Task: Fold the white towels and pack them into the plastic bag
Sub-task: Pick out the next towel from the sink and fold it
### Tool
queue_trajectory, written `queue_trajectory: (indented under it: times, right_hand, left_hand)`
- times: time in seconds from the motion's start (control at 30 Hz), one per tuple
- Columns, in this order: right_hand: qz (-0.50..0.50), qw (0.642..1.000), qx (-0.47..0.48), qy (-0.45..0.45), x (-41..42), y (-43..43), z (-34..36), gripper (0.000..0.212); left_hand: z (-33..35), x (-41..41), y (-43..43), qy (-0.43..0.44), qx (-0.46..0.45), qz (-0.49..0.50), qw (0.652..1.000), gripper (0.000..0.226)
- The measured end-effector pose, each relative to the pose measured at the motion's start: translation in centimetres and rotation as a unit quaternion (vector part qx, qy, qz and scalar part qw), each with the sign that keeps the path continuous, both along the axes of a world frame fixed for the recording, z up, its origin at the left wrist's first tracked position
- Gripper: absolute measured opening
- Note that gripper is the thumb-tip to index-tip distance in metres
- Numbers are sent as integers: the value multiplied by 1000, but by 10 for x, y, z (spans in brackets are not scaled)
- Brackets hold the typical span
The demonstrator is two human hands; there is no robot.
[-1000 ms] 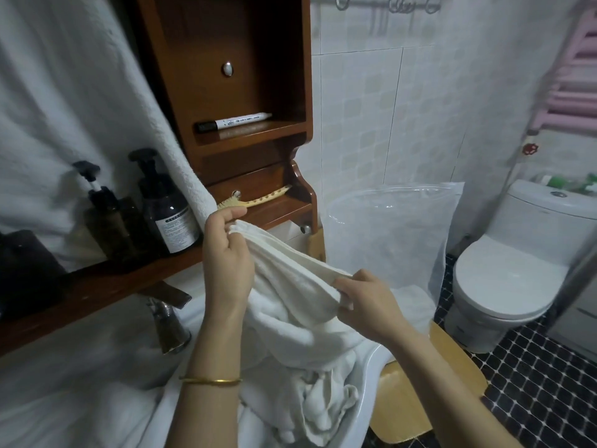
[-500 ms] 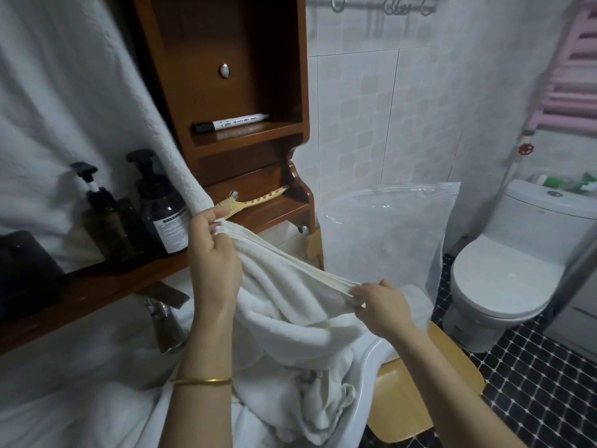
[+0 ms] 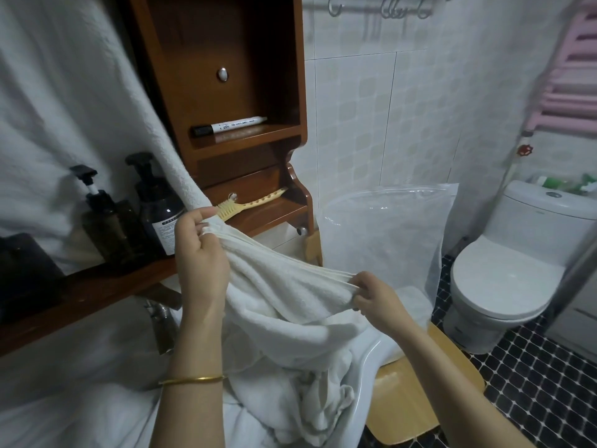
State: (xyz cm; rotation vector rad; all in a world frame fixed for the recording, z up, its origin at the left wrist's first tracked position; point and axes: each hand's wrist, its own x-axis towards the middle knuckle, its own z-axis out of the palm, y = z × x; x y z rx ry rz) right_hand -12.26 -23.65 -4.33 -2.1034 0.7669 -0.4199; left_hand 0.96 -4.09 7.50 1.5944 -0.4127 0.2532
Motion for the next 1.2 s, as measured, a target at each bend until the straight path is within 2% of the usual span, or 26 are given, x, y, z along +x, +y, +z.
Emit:
queue_trajectory:
  times: [0.13, 0.2, 0.27, 0.33, 0.37, 0.5, 0.6, 0.73, 0.8, 0.93, 1.1, 1.17, 1.2]
  right_hand:
    - [-33, 995, 16, -93, -3, -4, -3, 52]
    - [-38, 997, -31, -59, 0, -9, -5, 60]
    - [-48, 991, -124, -13, 7, -15, -4, 42]
    - [-69, 980, -184, -12, 13, -20, 7, 16]
    - [-81, 976, -202, -16, 15, -23, 15, 11]
    - [-126, 960, -249, -34, 20, -41, 60, 21]
    - [-175, 948, -260, -53, 15, -57, 108, 26]
    - [-262, 909, -308, -95, -12, -79, 178, 21]
    - [-314, 885, -324, -118, -31, -88, 210, 17]
    - [-401, 838, -345, -137, -76, -96, 254, 8]
    - [-448, 808, -365, -118, -139, -91, 287, 16]
    - [-481, 789, -367, -102, -169, -90, 299, 13]
    - [-497, 778, -372, -96, -185, -89, 305, 11]
  left_hand:
    - [0, 5, 3, -8, 0, 15, 1000, 42]
    - [-1, 6, 3, -3, 16, 14, 1000, 44]
    - [0, 6, 2, -3, 38, 2, 999, 49]
    - [6, 4, -1, -20, 52, -19, 998, 51]
    - [10, 4, -3, -30, 54, -31, 998, 50]
    - [35, 13, -13, -51, 53, -59, 996, 39]
    - [67, 13, -24, -55, 63, -133, 988, 29]
    - [110, 13, -43, -106, 172, -235, 951, 36]
    - [129, 11, -59, -146, 237, -243, 929, 43]
    - [163, 0, -97, -242, 312, -172, 903, 43]
    - [189, -44, -134, -360, 358, -36, 861, 9]
    - [204, -64, -144, -405, 380, 14, 832, 15]
    - [213, -73, -150, -404, 381, 14, 831, 19]
